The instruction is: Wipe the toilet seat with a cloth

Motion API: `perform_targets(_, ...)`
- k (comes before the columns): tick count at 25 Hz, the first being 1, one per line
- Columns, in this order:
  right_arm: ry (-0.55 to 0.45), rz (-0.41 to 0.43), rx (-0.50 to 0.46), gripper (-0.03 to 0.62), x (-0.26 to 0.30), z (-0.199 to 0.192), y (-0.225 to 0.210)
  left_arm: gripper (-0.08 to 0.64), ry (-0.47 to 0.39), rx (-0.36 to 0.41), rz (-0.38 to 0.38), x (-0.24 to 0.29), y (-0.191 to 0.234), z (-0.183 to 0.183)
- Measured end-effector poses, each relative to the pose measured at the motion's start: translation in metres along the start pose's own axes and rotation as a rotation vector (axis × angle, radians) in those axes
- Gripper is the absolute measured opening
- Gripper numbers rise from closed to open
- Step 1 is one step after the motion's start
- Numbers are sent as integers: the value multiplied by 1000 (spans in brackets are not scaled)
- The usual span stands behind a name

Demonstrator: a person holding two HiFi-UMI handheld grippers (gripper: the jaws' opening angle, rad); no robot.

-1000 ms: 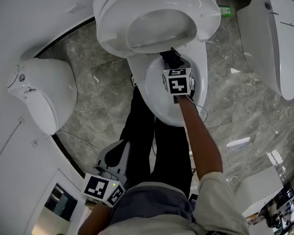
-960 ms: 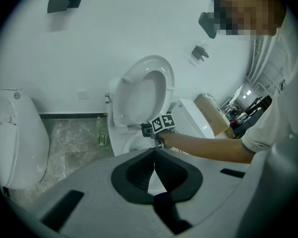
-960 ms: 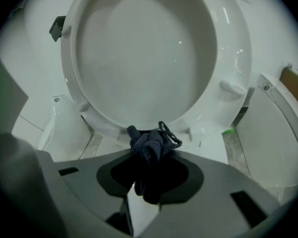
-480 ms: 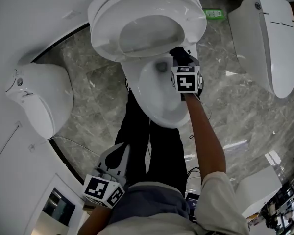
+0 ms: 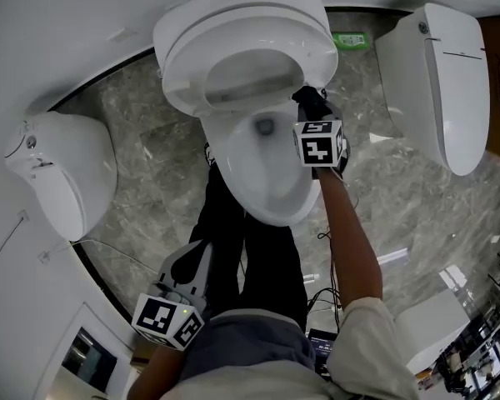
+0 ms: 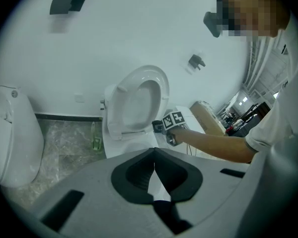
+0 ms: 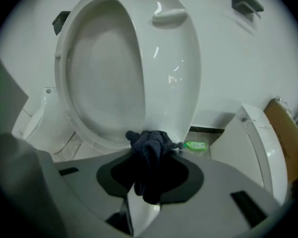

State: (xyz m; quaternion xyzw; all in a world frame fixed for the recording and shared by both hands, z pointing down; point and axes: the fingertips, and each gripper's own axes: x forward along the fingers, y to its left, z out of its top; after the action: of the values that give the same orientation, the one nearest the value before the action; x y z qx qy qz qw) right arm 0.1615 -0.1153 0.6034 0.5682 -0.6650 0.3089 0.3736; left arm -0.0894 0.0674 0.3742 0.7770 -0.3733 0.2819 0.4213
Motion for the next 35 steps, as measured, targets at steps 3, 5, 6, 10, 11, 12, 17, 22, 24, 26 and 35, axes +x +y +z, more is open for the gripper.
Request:
perform_targets(3, -16, -17, -35, 101, -12, 14, -6, 9, -6, 1, -7, -1, 0, 3)
perform_targets(5, -25, -26, -48, 101, -21, 24, -8, 9, -6, 3, -17, -3, -2, 4)
perform_targets(6, -27, -30, -56, 101, -26, 28, -9, 9, -6, 2, -24, -4, -3, 5)
perform_targets(10, -46, -39, -97, 101, -45, 49, -13, 9, -18, -1, -50, -6, -8, 14)
perform_targets(11, -52, -39, -102, 101, -50, 54, -14, 9, -25, 2, -53, -7, -9, 17)
perform_targets(12, -59, -39, -107, 101, -54, 59, -14, 9, -33, 5, -54, -8, -10, 21)
perform_targets(17, -85, -45, -117, 101, -76, 80, -11, 9, -60, 20, -64, -16, -11, 32)
perform_targets(22, -118, -37, -93, 101, -94, 101, -2, 9, -82, 40, -69, -26, -11, 41)
perform_targets(24, -124, -29, -79, 101, -101, 107, 3, 9, -88, 53, -64, -32, -8, 44)
perform_targets(26, -132, -22, -75, 101, -109, 113, 8, 9, -97, 61, -45, -40, 2, 48)
perform_targets(35, -220, 55, -14, 101, -166, 150, 37, 9, -163, 116, 20, -61, 39, 96)
